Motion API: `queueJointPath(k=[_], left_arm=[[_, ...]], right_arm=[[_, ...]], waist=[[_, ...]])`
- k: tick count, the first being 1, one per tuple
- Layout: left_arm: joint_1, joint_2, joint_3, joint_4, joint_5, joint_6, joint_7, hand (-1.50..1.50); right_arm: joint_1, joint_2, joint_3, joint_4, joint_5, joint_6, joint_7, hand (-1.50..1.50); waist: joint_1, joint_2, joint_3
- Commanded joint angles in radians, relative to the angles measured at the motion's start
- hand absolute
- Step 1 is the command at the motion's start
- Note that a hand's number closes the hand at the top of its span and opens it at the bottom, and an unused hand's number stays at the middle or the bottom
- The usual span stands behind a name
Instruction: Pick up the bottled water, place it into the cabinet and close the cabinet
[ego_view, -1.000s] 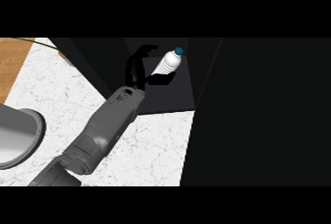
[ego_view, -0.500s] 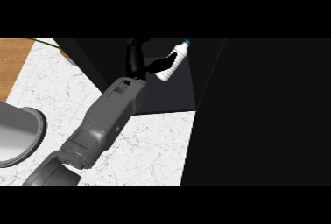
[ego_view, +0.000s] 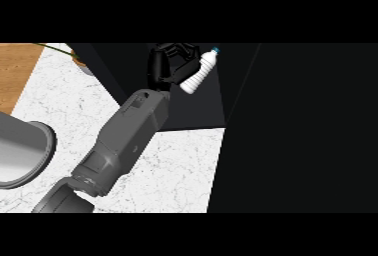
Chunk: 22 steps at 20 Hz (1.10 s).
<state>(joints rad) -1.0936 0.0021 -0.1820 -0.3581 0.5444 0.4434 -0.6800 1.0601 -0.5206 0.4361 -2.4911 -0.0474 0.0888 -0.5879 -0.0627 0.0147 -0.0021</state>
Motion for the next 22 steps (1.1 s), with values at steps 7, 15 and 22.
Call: queueJointPath(k=[7, 15, 22], left_arm=[[0.212, -0.002, -0.178, -0.226, 0.158, -0.189, 0.017, 1.50], [0.436, -0.002, -0.384, -0.577, 0.261, -0.257, 0.133, -1.50], [0.781, 0.125, -0.475, -0.898, 0.191, -0.179, 0.117, -1.50]], right_arm=[[0.020, -0.005, 0.048, -0.137, 0.032, -0.031, 0.078, -1.50], [0.051, -0.013, 0.089, -0.151, 0.061, -0.082, 0.102, -1.50], [0.053, -0.012, 0.082, -0.127, 0.099, -0.125, 0.050, -1.50]], waist=[[0.025, -0.020, 0.000], [0.063, -0.033, 0.000], [0.093, -0.033, 0.000]])
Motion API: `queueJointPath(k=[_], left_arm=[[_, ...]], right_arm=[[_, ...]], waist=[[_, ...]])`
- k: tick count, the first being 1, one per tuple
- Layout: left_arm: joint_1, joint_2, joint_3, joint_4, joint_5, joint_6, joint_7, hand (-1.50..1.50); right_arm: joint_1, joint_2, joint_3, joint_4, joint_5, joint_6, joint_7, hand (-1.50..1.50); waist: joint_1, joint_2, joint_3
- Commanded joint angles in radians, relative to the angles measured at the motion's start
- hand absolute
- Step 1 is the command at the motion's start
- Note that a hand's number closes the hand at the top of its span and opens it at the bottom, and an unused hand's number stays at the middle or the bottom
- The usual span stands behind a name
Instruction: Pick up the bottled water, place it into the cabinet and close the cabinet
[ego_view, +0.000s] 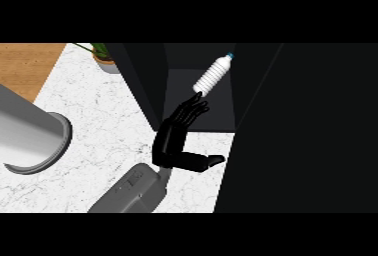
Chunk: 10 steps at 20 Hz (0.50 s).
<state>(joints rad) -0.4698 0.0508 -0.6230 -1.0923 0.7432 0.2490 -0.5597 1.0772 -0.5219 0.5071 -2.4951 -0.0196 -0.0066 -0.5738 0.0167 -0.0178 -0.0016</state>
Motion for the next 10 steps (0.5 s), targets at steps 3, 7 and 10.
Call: queueJointPath(k=[3, 7, 10], left_arm=[[0.301, 0.156, -0.060, -0.308, -0.020, 0.052, -0.006, -1.50], [0.461, 0.282, -0.037, -0.420, 0.002, -0.025, -0.074, -1.50], [0.506, 0.344, -0.024, -0.476, 0.003, -0.066, -0.100, -1.50]], right_arm=[[0.030, -0.004, 0.061, -0.096, 0.108, -0.046, 0.030, -1.50], [0.024, -0.118, 0.052, -0.123, 0.114, 0.022, 0.046, 1.50], [-0.035, -0.212, 0.055, -0.134, 0.179, 0.081, 0.064, 1.50]], waist=[[0.017, -0.001, 0.000], [0.021, 0.005, -0.001], [0.034, 0.006, -0.004]])
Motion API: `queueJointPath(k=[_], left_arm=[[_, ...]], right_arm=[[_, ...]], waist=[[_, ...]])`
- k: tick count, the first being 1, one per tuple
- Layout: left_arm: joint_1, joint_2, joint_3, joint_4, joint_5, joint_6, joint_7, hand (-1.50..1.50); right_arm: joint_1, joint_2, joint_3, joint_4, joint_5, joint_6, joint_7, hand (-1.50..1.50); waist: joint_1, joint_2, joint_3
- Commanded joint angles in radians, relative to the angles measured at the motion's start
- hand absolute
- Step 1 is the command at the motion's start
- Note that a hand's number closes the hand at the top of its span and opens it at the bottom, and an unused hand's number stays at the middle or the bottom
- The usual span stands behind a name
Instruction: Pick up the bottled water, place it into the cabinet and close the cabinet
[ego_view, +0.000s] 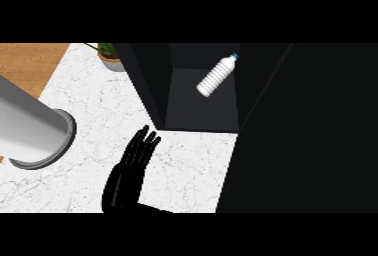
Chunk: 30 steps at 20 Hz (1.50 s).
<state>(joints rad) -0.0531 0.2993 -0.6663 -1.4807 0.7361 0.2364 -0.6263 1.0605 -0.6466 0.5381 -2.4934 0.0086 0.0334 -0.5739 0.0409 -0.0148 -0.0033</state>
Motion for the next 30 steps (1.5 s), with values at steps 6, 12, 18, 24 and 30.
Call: queueJointPath(k=[6, 12, 18, 24, 30], left_arm=[[0.201, 0.226, 0.063, -0.160, 0.025, -0.142, -0.088, -1.50], [0.335, 0.370, 0.142, -0.237, 0.069, -0.237, -0.142, -1.50], [0.415, 0.462, 0.192, -0.230, 0.106, -0.379, -0.199, -1.50], [0.425, 0.536, 0.254, -0.227, 0.137, -0.465, -0.220, -1.50], [0.437, 0.566, 0.278, -0.185, 0.149, -0.520, -0.231, -1.50]], right_arm=[[-0.127, -0.213, 0.032, -0.165, 0.223, 0.092, 0.097, 1.50], [-0.201, -0.196, 0.134, -0.228, 0.188, 0.043, 0.187, 1.50], [-0.338, -0.163, 0.227, -0.188, 0.119, 0.040, 0.337, 1.50], [-0.569, -0.139, 0.229, -0.126, 0.064, 0.100, 0.441, 1.50], [-0.740, -0.096, 0.258, -0.066, 0.032, 0.138, 0.565, 1.50]], waist=[[0.019, 0.000, -0.006], [0.025, 0.006, -0.007], [0.049, 0.023, -0.008], [0.101, 0.038, -0.009], [0.123, 0.042, -0.016]])
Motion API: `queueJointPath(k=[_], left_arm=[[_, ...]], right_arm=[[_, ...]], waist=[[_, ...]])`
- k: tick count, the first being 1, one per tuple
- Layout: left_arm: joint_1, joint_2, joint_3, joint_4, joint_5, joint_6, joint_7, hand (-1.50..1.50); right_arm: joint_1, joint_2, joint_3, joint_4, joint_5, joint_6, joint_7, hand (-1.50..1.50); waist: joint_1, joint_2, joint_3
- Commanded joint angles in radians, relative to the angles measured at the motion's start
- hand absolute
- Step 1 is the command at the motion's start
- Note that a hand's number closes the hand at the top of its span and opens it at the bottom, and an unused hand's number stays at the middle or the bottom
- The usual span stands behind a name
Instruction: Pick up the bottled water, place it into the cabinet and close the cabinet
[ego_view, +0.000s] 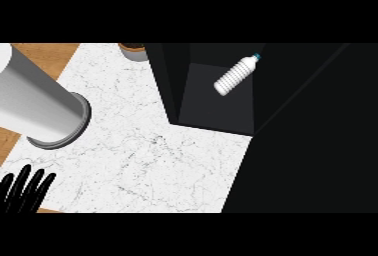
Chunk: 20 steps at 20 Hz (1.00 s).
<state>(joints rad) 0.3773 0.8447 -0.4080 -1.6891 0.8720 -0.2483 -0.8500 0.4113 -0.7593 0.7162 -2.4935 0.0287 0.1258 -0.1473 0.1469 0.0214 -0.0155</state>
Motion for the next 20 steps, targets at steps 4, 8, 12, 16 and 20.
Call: queueJointPath(k=[4, 8, 12, 16, 20], left_arm=[[0.020, 0.049, 0.036, 0.008, 0.005, -0.050, -0.016, -1.50], [0.004, 0.058, 0.045, 0.001, 0.005, -0.057, -0.005, -1.50], [-0.003, 0.063, 0.063, -0.001, 0.022, -0.067, -0.004, -1.50], [-0.011, 0.080, 0.082, 0.001, 0.039, -0.084, 0.007, -1.50], [-0.017, 0.089, 0.091, -0.003, 0.042, -0.085, 0.018, -1.50]], right_arm=[[-0.172, 0.077, 0.083, -0.013, -0.032, 0.042, 0.199, 1.50], [-0.218, 0.156, 0.087, 0.045, -0.076, 0.026, 0.230, 1.50], [-0.235, 0.200, 0.064, 0.064, -0.104, 0.016, 0.257, 1.50], [-0.248, 0.243, 0.027, 0.102, -0.148, 0.008, 0.268, 1.50], [-0.288, 0.317, 0.008, 0.167, -0.243, -0.003, 0.309, 1.50]], waist=[[0.039, 0.006, -0.003], [0.038, 0.015, -0.002], [0.034, 0.018, -0.002], [0.043, 0.028, -0.001], [0.057, 0.036, 0.001]])
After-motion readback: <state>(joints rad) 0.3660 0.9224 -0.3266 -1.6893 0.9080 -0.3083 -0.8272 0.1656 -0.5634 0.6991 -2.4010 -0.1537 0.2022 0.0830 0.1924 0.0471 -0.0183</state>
